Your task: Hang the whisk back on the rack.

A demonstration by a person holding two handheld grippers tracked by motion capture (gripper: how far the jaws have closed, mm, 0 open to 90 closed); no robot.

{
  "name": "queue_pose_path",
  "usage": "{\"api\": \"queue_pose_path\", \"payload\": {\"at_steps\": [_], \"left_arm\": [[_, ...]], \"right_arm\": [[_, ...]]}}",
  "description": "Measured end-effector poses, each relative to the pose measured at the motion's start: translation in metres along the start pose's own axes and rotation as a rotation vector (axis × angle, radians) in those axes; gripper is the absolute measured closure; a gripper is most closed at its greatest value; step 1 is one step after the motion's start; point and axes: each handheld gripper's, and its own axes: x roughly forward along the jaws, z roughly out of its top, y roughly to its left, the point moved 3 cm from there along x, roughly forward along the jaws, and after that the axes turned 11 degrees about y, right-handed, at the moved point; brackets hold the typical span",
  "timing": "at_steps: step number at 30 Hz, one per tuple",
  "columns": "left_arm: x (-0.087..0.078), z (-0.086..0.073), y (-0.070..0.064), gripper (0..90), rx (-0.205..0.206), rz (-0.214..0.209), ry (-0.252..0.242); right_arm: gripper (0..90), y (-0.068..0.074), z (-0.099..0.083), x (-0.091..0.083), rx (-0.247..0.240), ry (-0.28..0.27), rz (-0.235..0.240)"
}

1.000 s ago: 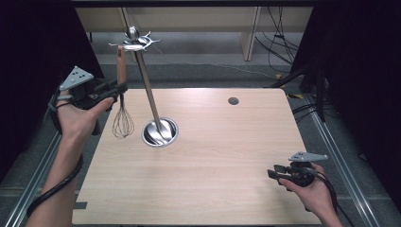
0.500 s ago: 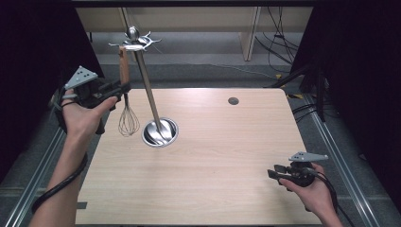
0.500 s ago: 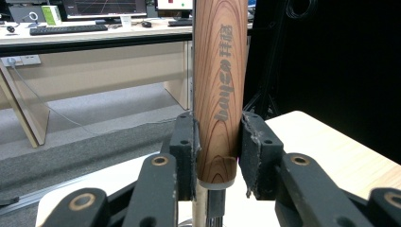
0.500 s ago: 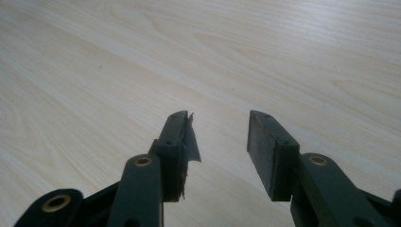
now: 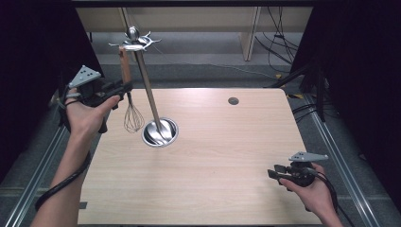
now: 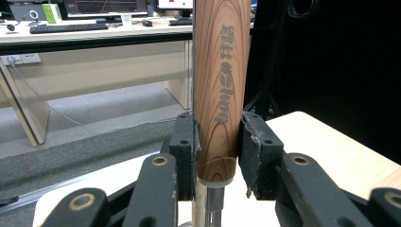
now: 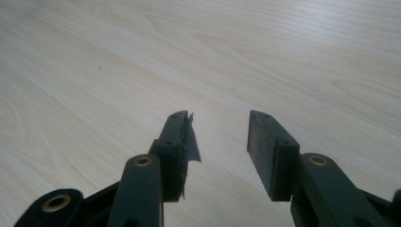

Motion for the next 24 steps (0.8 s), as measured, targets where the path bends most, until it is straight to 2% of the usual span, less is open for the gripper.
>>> {"api": "queue_pose_path", "payload": {"at_steps": [4,5,6,9,10,13,16,17,24], "left_arm": [[0.003,0.000,-0.001,67.7,0.000,0.007,-0.003],[0.003,0.000,-0.001,67.7,0.000,0.007,-0.003],[0.005,0.001,-0.001,67.5,0.002,0.014,-0.004],[0.007,-0.001,-0.002,67.3,0.016,0.028,0.011],[0.009,-0.001,-0.002,67.2,0.014,0.027,0.007],[0.010,-0.001,-0.003,67.2,0.014,0.027,0.004],[0.011,-0.001,-0.004,66.1,0.016,0.036,0.005],[0.011,-0.001,-0.005,65.2,0.022,0.041,0.008],[0.008,-0.003,-0.005,60.9,0.026,0.053,0.006]], "right_arm": [[59.7,0.000,0.000,0.000,0.001,0.001,0.000],[59.7,-0.001,0.000,0.000,-0.011,-0.004,-0.004],[59.6,-0.003,0.001,0.000,-0.042,-0.016,-0.019],[59.6,-0.004,0.001,-0.001,-0.047,-0.021,-0.021],[59.5,-0.002,0.000,-0.001,-0.019,-0.006,-0.009],[59.4,-0.002,0.000,-0.001,-0.015,-0.009,-0.008],[59.2,-0.002,0.000,-0.002,-0.022,-0.010,-0.017],[59.1,-0.004,0.000,-0.001,-0.042,-0.021,-0.011],[58.6,-0.004,0.000,-0.001,-0.043,-0.023,-0.013]]}}
